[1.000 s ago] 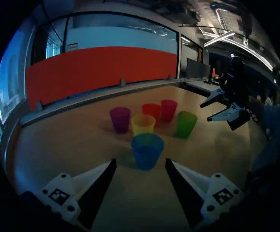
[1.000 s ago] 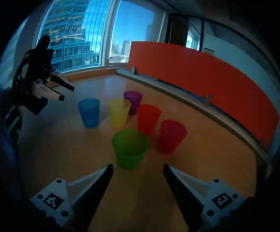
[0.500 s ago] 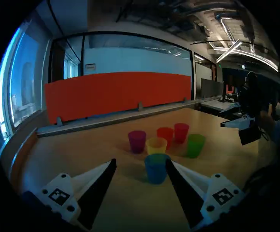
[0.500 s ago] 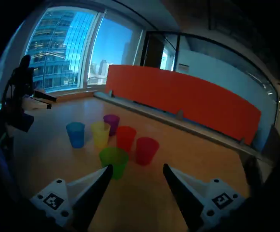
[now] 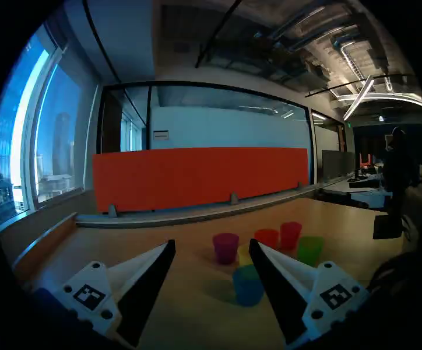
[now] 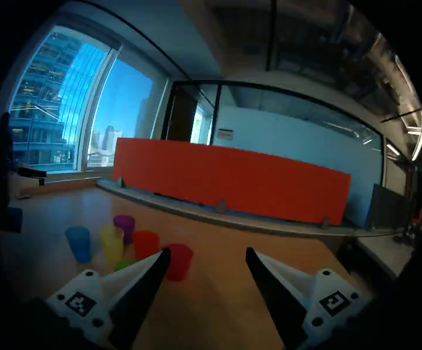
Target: Pour water
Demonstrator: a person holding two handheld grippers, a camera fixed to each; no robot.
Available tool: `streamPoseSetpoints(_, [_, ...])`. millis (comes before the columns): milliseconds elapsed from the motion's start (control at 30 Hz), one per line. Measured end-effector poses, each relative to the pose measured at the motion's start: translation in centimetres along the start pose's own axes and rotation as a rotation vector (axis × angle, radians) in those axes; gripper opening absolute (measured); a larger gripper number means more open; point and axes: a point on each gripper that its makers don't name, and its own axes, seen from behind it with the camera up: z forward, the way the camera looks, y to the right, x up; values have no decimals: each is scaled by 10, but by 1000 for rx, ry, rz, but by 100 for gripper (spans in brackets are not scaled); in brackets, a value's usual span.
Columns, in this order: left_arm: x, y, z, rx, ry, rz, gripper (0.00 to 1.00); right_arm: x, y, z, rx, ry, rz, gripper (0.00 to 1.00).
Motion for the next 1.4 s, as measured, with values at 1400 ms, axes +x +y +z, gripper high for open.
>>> streamPoseSetpoints(1400, [-14,-37,11,280,90,0,94,-10,27,-1,-260,116,196,100])
